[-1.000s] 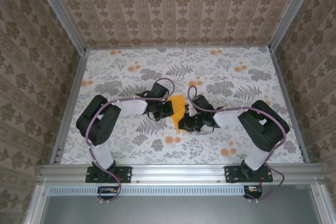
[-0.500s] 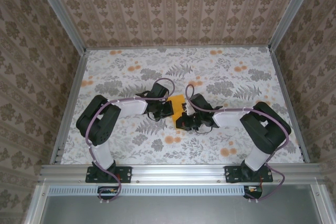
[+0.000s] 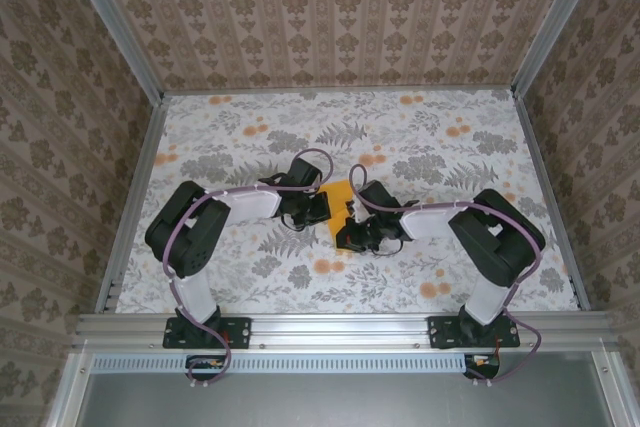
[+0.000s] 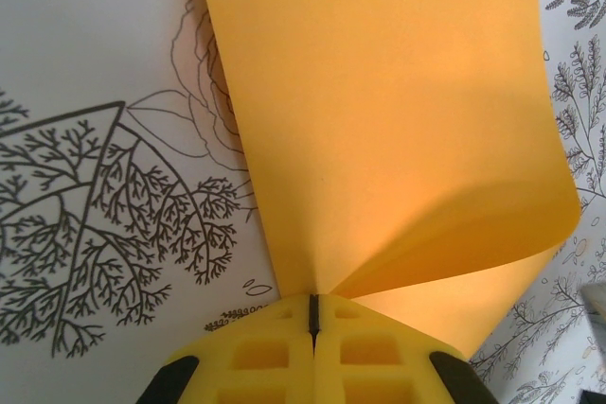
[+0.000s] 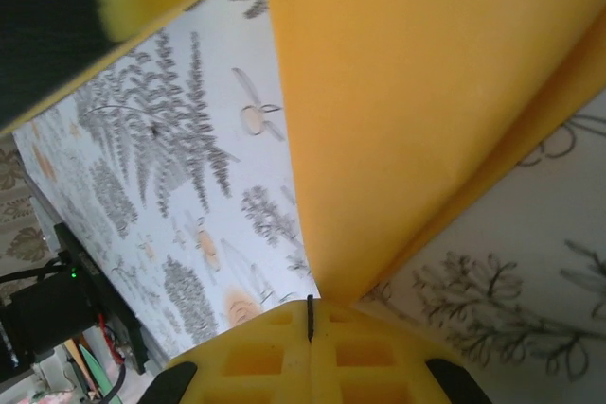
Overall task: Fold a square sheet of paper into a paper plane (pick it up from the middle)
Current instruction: Third fold the triangle at the center of the table.
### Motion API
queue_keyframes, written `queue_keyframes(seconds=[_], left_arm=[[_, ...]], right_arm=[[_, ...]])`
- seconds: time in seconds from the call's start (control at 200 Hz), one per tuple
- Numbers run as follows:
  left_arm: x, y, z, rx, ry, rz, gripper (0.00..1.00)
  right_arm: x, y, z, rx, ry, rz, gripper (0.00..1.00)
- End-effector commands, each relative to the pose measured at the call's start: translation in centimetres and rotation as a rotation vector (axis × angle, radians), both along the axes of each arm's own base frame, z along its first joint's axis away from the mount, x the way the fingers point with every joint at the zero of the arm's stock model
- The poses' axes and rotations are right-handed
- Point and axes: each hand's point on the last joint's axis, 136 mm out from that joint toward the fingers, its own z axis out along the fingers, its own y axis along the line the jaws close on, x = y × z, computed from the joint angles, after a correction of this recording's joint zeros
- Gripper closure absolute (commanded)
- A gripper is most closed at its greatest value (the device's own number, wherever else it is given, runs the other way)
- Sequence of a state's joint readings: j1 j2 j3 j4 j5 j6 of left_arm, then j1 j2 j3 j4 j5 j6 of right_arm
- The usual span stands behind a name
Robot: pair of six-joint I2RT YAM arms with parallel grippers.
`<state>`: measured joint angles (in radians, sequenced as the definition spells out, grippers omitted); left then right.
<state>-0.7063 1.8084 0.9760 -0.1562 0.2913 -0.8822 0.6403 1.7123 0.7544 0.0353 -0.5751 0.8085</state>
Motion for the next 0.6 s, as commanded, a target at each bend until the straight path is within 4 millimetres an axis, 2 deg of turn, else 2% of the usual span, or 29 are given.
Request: queue_keyframes(seconds=[0.0, 0.155, 0.345, 0.47, 0.595], left_arm=[[-1.4, 1.9, -2.5, 0.112, 0.059, -0.007, 1.0], [-1.4, 1.8, -2.7, 0.113, 0.062, -0.011, 1.0], [-1.4, 1.7, -2.5, 0.113, 0.064, -0.019, 1.0], [-1.4, 1.7, -2.5, 0.113, 0.063, -0.023, 1.0], [-1.4, 1.7, -2.6, 0.114, 0.065, -0.028, 1.0]], right_arm=[[1.9, -0.1, 4.1, 0.034, -0.101, -0.02, 0.98], [3.9, -1.8, 3.5, -0.021, -0.124, -0.068, 0.98], [5.9, -1.5, 2.9, -0.048, -0.135, -0.076, 0.98], [6.4, -2.0, 1.4, -0.096, -0.116, -0.098, 0.99], [5.9, -3.0, -0.7, -0.146, -0.07, -0.124, 0.98]])
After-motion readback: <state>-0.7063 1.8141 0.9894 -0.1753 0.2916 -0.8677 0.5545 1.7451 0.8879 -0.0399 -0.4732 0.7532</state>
